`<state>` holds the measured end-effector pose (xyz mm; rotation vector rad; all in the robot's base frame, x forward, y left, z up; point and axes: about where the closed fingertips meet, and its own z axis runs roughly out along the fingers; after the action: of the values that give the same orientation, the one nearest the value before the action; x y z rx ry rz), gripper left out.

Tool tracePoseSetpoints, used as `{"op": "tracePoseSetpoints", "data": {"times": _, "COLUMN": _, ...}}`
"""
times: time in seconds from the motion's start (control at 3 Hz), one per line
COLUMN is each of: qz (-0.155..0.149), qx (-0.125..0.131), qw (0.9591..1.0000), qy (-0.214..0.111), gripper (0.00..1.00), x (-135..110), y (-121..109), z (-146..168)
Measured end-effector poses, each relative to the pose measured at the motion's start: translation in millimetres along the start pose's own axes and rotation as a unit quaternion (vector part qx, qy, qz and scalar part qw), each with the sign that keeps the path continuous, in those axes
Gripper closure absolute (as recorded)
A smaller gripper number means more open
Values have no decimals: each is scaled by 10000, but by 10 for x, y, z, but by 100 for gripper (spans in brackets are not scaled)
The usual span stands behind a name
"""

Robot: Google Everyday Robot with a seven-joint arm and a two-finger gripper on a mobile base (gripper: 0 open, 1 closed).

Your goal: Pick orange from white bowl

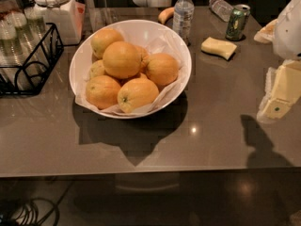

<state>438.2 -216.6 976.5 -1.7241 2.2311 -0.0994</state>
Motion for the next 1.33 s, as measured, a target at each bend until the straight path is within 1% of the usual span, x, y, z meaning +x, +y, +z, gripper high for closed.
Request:
{"op": "tracePoseSetpoints", "data": {"times": 0.33, "qz": 0, "qx": -1, "qw": 10000, "qy": -2, "gripper": 0, "x": -2, "y": -1, "z": 0}}
{"op": "tracePoseSetpoints", "data": {"times": 0.67, "qz": -11, "qx": -48, "qw": 9998, "qy": -174, "gripper": 0, "x": -143, "y": -69, "z": 32}}
{"op": "tracePoseSetpoints", "data": {"times": 1.0, "qz": -267, "qx": -283, "qw": 9955, "qy": -863, "gripper": 0, "x": -581, "y": -284, "z": 131}}
{"op": "tracePoseSetpoints", "data": {"times": 1.33, "qz": -462, "qx": -785, "qw": 9824, "qy": -1630, "gripper": 0, "x": -1231, "y": -438, "z": 299}}
